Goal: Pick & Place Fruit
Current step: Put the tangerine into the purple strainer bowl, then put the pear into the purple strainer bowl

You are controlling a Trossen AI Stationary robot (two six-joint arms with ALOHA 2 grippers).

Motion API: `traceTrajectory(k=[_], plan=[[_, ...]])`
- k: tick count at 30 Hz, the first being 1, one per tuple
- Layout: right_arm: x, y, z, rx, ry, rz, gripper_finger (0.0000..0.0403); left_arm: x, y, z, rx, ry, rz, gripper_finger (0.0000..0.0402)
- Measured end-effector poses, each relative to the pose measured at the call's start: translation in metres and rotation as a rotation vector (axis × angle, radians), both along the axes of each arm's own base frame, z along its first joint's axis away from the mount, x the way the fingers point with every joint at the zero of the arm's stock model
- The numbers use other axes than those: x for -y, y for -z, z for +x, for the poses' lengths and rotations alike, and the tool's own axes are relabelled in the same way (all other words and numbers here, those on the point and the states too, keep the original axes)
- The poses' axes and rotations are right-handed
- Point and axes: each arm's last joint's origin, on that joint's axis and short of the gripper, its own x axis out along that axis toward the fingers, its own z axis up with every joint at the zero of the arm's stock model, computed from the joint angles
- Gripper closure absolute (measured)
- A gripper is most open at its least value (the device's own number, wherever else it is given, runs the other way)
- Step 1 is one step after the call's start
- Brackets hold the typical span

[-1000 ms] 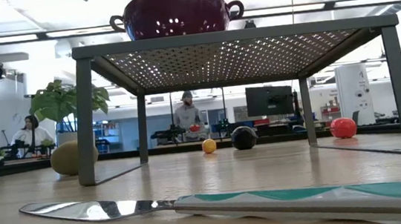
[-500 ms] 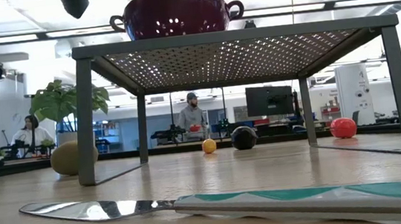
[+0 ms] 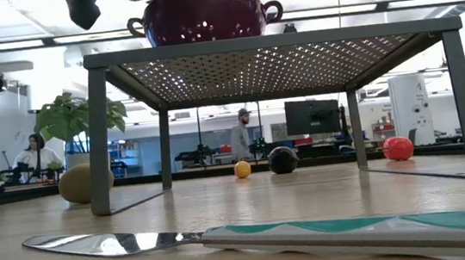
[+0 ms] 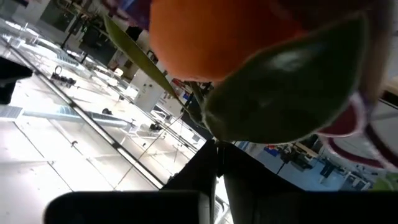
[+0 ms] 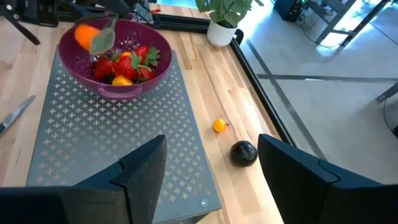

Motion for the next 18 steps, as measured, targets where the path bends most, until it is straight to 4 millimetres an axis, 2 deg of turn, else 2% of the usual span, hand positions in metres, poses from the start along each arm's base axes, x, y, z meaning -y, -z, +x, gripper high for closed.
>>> traceTrajectory(k=[4, 10, 14, 18], plan=[[0.000, 0.000, 0.000, 0.000, 0.000, 0.000, 0.0164, -0.001, 0.005, -0.002, -0.037, 0.002, 0.001, 0.0353], [0.000, 0.000, 0.000, 0.000, 0.000, 0.000, 0.0182, -0.001, 0.002, -0.003, -0.010, 0.001, -0.006, 0.0314], [0.000, 0.000, 0.000, -0.001, 0.000, 0.000, 0.0190, -0.003, -0.010, -0.008, 0.100, -0.018, -0.061, 0.0286], [0.000, 0.000, 0.000, -0.002, 0.000, -0.001, 0.0195, -0.006, -0.026, -0.017, 0.306, -0.056, -0.190, 0.0262]])
